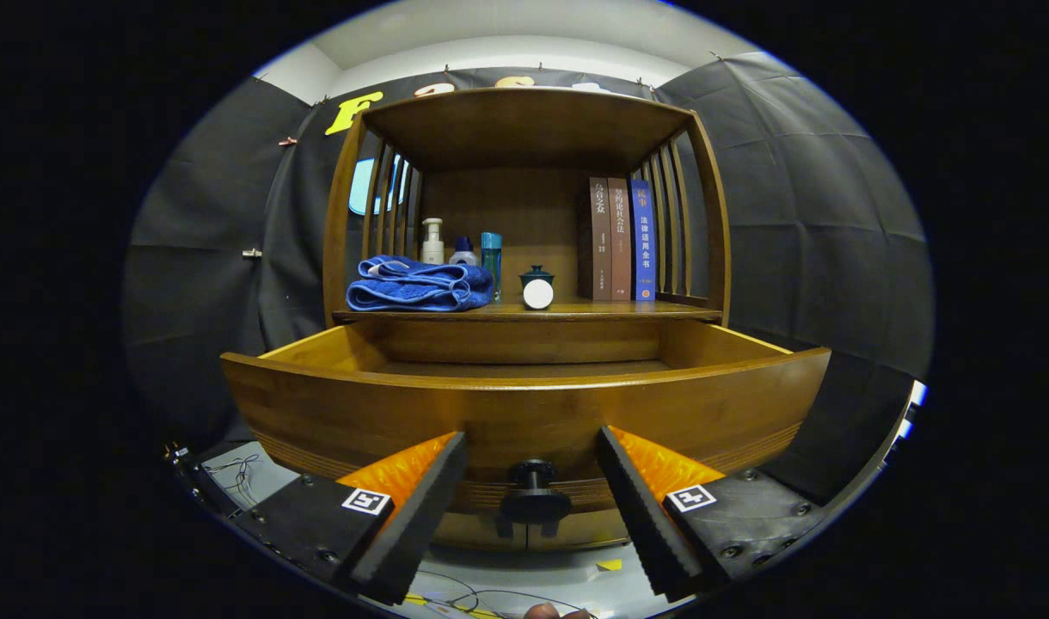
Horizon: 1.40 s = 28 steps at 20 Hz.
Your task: Pull open the drawer, take out the items inside it, and place them on the countertop above the cabinet.
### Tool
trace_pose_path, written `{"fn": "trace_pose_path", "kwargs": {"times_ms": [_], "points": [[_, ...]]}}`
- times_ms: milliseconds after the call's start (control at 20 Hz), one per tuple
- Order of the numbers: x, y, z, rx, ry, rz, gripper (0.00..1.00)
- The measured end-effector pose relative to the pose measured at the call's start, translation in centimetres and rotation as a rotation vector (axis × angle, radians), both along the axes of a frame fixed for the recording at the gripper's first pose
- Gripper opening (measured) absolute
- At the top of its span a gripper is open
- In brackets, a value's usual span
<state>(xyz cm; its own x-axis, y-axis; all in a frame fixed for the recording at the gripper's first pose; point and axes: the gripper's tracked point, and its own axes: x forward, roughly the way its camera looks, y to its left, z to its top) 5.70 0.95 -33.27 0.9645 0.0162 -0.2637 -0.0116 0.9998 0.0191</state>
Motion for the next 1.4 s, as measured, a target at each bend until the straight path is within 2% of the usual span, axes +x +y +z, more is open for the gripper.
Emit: {"fn": "trace_pose_path", "kwargs": {"times_ms": [850,1050,1400], "points": [[13.7,-0.1,-1.4,-0.023,0.016,0.010,0.99],[15.8,-0.1,-2.1,-0.027,0.028,0.008,0.99],[16.1,-0.6,-2.6,-0.029,0.039,-0.012,0.99]]}}
